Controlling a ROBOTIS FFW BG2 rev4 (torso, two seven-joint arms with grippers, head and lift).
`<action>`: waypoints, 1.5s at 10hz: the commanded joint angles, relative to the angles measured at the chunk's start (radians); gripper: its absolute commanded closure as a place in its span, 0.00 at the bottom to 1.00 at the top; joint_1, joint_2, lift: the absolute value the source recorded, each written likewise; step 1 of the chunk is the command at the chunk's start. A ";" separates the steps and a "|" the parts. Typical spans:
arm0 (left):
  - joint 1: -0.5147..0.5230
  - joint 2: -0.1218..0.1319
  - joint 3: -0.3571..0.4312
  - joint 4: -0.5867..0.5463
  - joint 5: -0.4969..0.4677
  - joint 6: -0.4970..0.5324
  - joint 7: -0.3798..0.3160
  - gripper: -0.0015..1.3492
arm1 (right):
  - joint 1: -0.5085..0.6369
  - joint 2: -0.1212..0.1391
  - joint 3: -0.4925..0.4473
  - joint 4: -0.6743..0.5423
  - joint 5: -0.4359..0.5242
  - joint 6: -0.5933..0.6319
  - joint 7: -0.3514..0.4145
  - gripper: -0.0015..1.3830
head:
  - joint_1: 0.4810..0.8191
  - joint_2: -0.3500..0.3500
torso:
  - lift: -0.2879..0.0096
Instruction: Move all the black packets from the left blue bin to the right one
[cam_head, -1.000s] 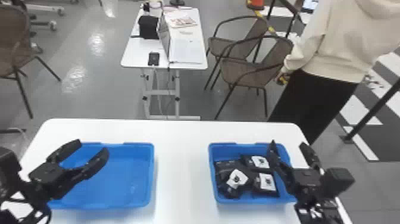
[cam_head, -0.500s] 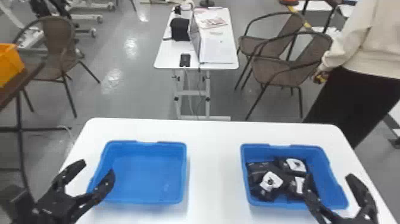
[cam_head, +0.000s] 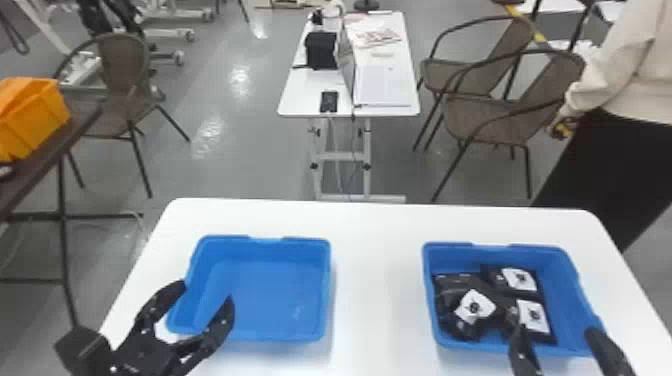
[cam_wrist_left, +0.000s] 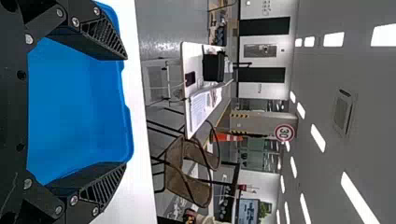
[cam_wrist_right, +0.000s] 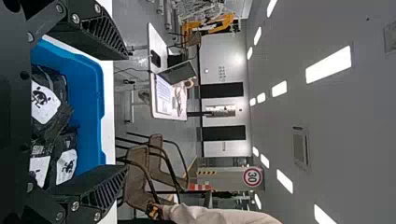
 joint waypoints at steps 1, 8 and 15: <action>0.007 -0.003 -0.023 0.000 0.016 -0.001 0.021 0.18 | 0.000 0.001 0.000 0.000 -0.002 0.000 -0.005 0.14 | 0.63 0.54 | 0.97; 0.004 -0.003 -0.036 0.000 0.029 0.016 0.021 0.18 | -0.005 0.001 -0.001 0.000 -0.016 0.008 -0.011 0.14 | 0.63 0.50 | 0.97; -0.004 -0.003 -0.056 -0.003 0.042 0.044 0.021 0.18 | -0.012 0.001 0.000 -0.003 -0.022 0.015 -0.011 0.14 | 0.63 0.47 | 0.97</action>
